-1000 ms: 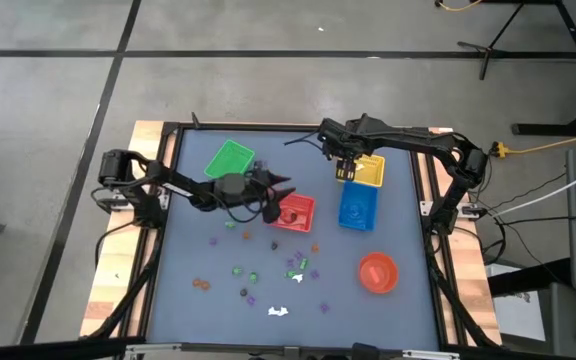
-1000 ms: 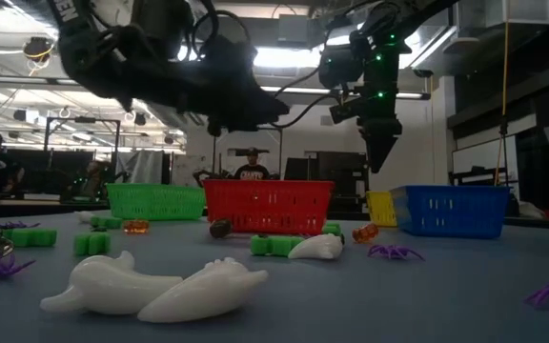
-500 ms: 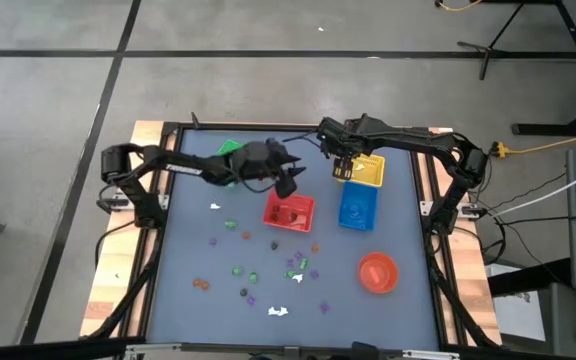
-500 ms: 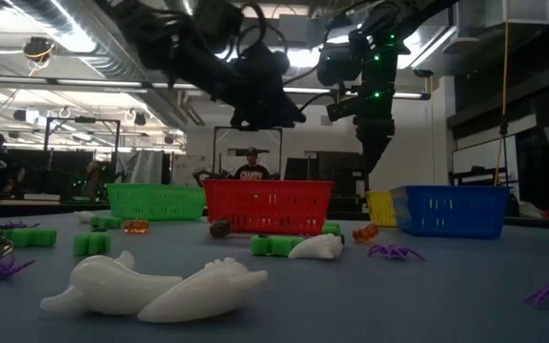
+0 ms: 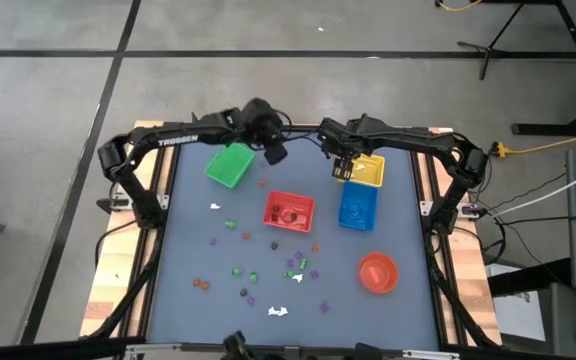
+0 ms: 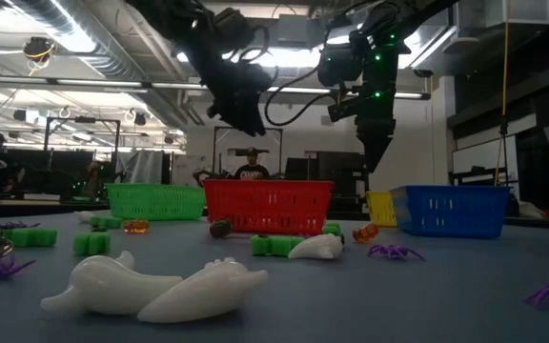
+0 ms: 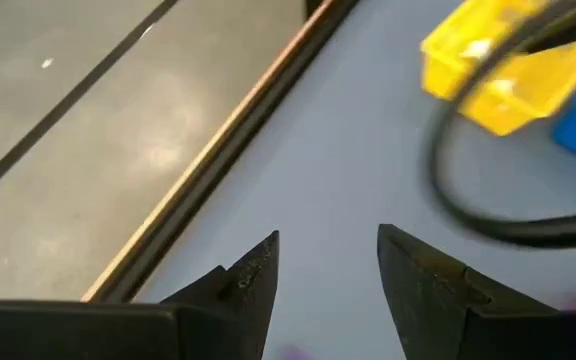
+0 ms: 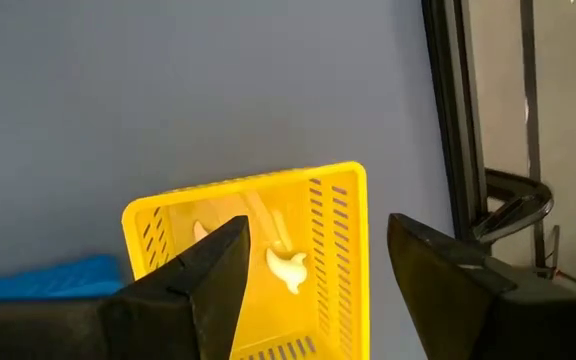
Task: Sort Halloween decoration
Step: Put the orange pumpkin toy into the green bin
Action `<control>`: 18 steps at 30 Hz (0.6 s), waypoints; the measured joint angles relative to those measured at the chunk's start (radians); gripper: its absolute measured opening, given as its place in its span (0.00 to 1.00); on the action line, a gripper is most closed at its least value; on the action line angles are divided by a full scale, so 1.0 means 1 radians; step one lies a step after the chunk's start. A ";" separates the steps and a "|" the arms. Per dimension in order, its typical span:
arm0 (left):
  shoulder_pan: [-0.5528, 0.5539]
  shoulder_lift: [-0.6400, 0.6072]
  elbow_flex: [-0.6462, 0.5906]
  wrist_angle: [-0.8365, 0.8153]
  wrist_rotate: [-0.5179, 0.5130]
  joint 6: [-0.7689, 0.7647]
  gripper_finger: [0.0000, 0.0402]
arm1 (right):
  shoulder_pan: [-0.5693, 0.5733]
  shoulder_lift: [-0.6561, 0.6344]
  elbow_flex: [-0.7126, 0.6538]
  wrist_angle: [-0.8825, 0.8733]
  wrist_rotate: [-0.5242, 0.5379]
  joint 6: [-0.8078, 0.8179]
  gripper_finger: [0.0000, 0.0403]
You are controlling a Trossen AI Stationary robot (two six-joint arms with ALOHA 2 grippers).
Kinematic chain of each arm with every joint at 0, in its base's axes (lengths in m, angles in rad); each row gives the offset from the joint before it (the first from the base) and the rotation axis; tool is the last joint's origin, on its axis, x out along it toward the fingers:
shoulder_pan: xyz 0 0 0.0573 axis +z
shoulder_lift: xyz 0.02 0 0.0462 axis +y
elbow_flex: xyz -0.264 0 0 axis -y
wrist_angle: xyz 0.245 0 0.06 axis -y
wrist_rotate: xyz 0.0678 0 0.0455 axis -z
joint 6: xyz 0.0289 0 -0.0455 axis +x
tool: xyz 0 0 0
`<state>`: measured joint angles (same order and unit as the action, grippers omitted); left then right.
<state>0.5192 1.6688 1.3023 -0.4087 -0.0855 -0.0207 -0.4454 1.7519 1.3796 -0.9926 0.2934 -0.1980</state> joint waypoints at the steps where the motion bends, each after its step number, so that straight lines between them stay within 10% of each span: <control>1: 0.015 0.000 0.003 -0.009 0.003 -0.001 0.39 | 0.000 0.000 0.000 -0.014 0.000 0.010 0.59; 18: 0.102 0.000 -0.049 -0.056 0.177 0.207 0.39 | 0.031 -0.119 0.000 -0.080 -0.165 0.015 0.59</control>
<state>0.6214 1.6688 1.2531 -0.4643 0.0918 0.1860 -0.4146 1.6332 1.3796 -1.0729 0.1286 -0.1829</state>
